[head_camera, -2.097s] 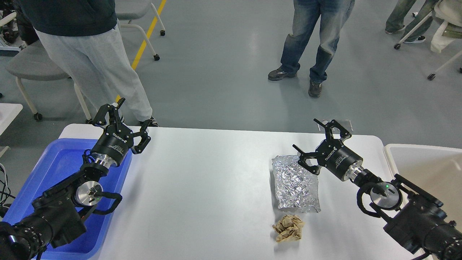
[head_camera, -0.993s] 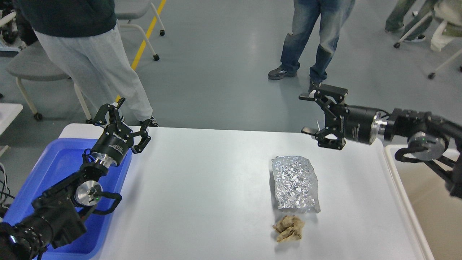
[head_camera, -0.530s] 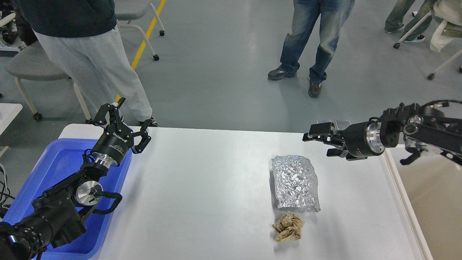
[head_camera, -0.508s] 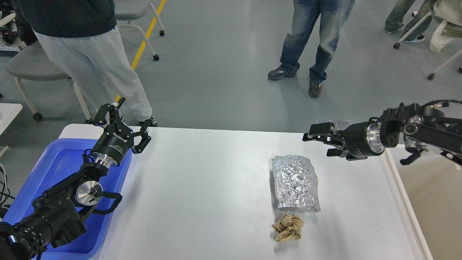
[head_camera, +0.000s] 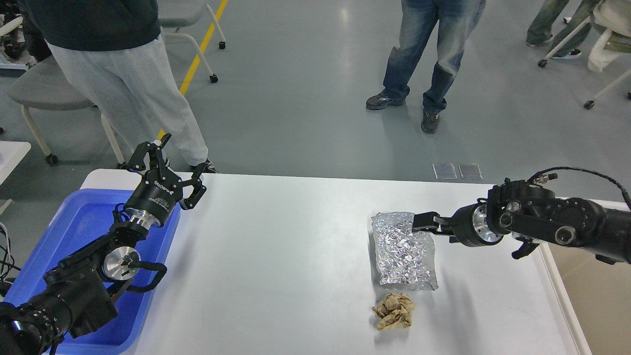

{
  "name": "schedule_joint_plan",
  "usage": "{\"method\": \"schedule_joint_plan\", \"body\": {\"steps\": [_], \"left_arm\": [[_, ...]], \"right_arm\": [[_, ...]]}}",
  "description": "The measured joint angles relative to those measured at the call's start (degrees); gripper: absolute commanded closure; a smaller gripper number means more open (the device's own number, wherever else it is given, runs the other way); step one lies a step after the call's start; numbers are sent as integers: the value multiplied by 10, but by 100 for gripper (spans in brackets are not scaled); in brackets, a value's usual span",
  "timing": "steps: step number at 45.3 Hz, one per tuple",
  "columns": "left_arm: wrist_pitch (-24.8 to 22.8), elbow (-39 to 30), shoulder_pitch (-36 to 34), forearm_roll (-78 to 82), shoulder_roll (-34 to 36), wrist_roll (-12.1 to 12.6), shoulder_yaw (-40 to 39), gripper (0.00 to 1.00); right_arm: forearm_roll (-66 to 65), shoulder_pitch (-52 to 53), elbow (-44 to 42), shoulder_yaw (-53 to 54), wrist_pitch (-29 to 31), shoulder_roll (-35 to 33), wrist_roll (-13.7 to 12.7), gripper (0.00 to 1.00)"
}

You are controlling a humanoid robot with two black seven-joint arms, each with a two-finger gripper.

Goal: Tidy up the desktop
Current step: 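Raise the right gripper and swing it over toward the silver foil packet, then lower the right gripper onto the silver foil packet and close it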

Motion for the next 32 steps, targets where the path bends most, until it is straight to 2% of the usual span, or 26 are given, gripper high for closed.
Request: {"method": "schedule_joint_plan", "body": {"steps": [32], "left_arm": [[0,0,0,0,0,0,0,0]], "right_arm": [[-32,-64,-119,-26,-27,83,6,2]]}}
